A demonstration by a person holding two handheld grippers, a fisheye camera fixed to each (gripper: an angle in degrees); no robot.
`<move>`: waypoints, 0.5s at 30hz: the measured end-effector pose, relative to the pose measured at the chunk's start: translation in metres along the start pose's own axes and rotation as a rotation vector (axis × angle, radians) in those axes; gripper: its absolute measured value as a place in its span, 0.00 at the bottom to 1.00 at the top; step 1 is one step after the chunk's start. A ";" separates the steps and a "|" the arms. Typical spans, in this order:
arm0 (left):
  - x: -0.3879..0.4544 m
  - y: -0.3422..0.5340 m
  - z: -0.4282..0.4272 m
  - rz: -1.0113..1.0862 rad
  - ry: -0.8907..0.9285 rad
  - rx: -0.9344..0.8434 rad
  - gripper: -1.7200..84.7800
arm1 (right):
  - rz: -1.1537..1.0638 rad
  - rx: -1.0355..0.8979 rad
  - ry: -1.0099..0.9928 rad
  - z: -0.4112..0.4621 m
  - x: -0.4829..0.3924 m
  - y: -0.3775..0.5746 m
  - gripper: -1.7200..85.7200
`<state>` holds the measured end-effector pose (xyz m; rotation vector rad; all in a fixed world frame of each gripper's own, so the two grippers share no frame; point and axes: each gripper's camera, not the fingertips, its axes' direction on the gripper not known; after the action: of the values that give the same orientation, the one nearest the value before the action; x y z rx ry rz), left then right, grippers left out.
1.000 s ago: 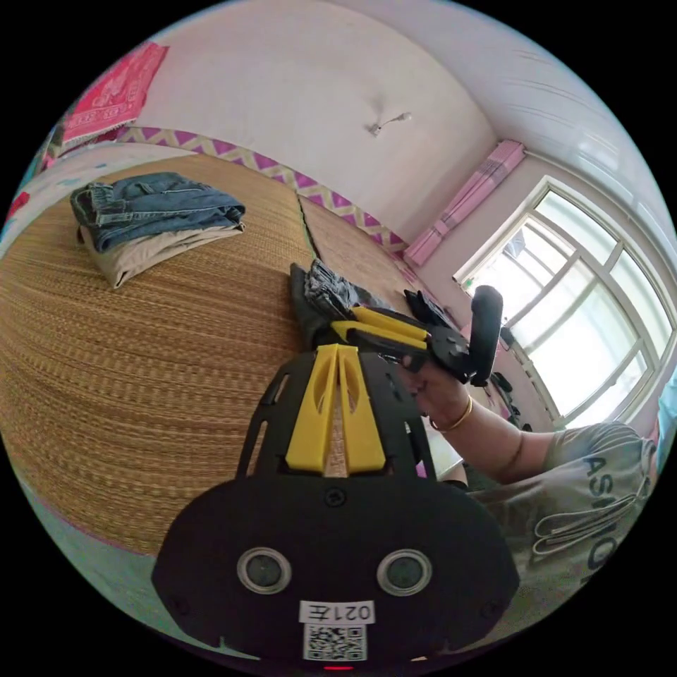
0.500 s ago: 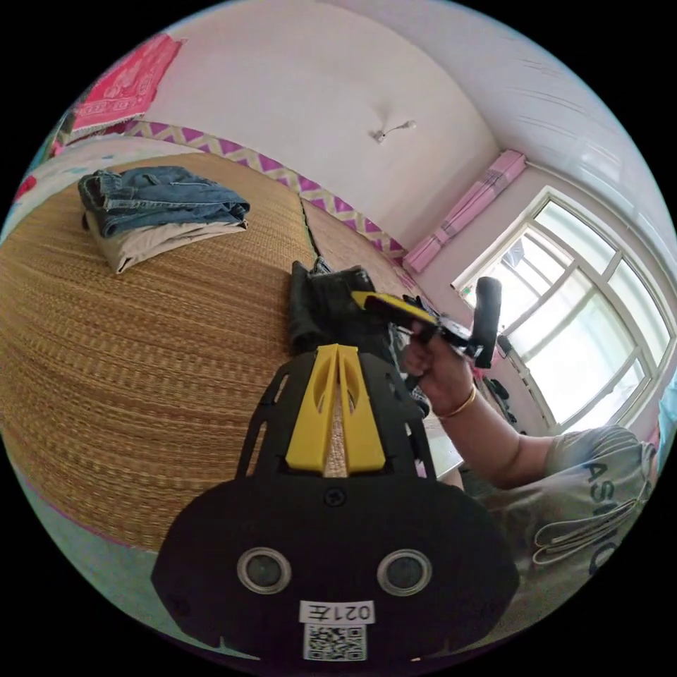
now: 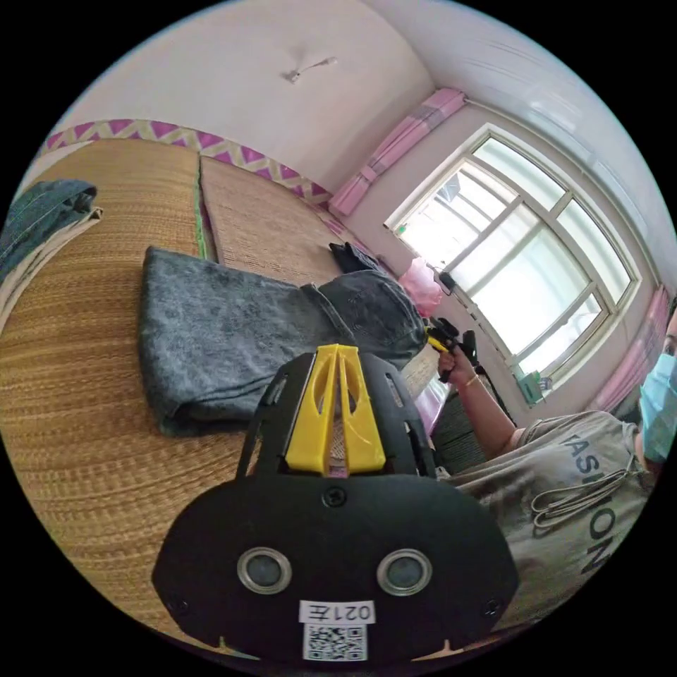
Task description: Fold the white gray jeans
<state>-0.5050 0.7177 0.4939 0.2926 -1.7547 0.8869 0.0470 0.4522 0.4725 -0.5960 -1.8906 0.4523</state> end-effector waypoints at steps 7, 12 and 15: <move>0.091 -0.012 0.183 0.148 -0.120 -0.272 0.02 | 0.040 -0.001 -0.194 -0.014 0.050 -0.001 0.05; 0.153 0.008 0.275 0.346 -0.280 -0.424 0.14 | -0.029 -0.006 -0.112 -0.010 0.055 0.011 0.06; 0.176 0.032 0.278 0.428 -0.439 -0.405 0.17 | -0.053 0.022 -0.142 -0.014 0.063 0.028 0.06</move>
<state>-0.7885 0.5887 0.6037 -0.1792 -2.4133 0.7712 0.0449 0.5125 0.5085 -0.5092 -2.0287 0.4914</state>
